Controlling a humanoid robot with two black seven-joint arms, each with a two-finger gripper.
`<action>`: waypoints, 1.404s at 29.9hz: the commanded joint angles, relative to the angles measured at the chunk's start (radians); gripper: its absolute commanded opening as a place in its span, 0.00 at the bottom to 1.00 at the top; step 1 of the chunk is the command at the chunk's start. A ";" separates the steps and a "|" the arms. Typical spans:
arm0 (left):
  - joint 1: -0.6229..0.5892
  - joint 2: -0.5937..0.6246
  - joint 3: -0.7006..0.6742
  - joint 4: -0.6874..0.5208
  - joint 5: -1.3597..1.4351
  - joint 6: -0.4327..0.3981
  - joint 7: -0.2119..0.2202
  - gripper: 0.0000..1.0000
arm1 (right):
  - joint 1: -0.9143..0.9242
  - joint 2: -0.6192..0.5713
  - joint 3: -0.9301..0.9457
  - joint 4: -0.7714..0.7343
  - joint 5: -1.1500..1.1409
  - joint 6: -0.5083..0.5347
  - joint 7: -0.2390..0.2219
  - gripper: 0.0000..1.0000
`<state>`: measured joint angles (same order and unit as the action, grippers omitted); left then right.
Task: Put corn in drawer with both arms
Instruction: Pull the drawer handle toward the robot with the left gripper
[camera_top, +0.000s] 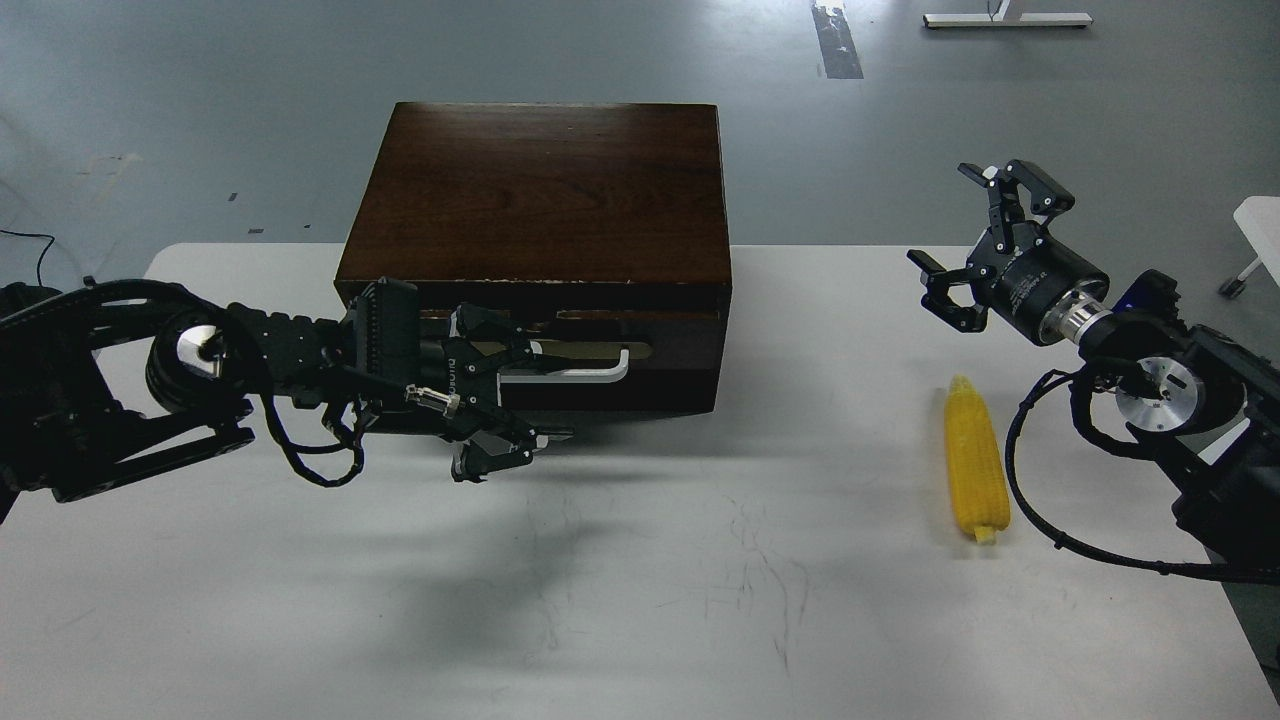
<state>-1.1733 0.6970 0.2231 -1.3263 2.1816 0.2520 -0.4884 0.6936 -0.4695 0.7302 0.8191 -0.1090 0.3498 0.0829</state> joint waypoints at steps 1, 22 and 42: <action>0.001 0.007 0.002 -0.008 0.000 0.000 0.000 0.65 | 0.000 -0.001 0.000 0.000 0.000 0.000 0.000 1.00; 0.015 0.079 0.001 -0.120 0.000 0.000 0.000 0.67 | -0.002 0.002 -0.002 0.000 0.000 0.000 0.000 1.00; 0.029 0.127 0.001 -0.198 0.000 0.000 0.000 0.67 | -0.005 0.003 -0.002 0.000 0.000 0.000 0.000 1.00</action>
<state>-1.1459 0.8238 0.2238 -1.5156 2.1817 0.2522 -0.4885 0.6892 -0.4663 0.7281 0.8192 -0.1089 0.3498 0.0829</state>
